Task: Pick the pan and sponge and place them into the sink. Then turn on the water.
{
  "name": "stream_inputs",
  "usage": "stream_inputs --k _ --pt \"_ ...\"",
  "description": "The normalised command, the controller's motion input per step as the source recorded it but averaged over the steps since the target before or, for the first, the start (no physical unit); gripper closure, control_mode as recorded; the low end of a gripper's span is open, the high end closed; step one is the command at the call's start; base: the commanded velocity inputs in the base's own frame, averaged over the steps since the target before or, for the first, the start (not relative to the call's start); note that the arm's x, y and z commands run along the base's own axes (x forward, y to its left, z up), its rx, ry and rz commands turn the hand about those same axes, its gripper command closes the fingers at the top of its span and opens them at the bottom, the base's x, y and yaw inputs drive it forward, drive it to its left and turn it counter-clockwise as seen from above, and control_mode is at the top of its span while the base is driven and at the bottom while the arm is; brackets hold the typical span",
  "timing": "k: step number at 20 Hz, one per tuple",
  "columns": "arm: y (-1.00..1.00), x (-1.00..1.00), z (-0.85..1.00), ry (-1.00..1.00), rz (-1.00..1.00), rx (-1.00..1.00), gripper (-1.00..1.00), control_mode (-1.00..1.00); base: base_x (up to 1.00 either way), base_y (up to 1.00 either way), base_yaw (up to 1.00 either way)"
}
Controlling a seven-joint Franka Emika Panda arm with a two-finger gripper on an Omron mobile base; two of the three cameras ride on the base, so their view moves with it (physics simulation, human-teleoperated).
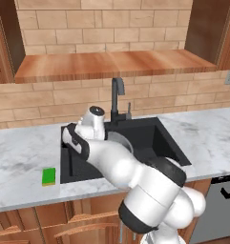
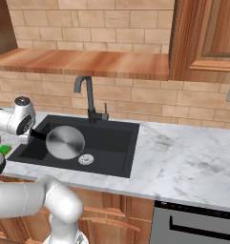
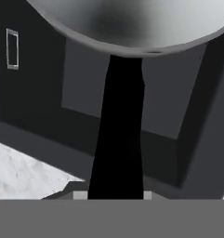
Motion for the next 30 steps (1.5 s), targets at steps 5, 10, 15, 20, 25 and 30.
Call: stream_inputs --k 5,10,15,20,25,30 --pt "-0.43 0.06 -0.34 0.12 -0.03 0.01 1.00 -1.00 0.00 0.00 0.00" --pt "-0.41 0.08 -0.28 0.11 -0.01 0.00 1.00 -1.00 0.00 0.00 0.00" --pt "-0.32 0.12 -0.01 0.04 -0.01 0.00 1.00 -1.00 0.00 0.00 0.00" --pt "-0.05 0.00 -0.06 0.00 0.00 -0.04 1.00 -1.00 0.00 0.00 0.00" --pt "-0.03 0.00 -0.35 0.00 0.00 -0.13 1.00 -1.00 0.00 0.00 0.00" --pt "-0.13 0.04 -0.53 0.00 0.00 -0.21 1.00 -1.00 0.00 0.00 0.00"
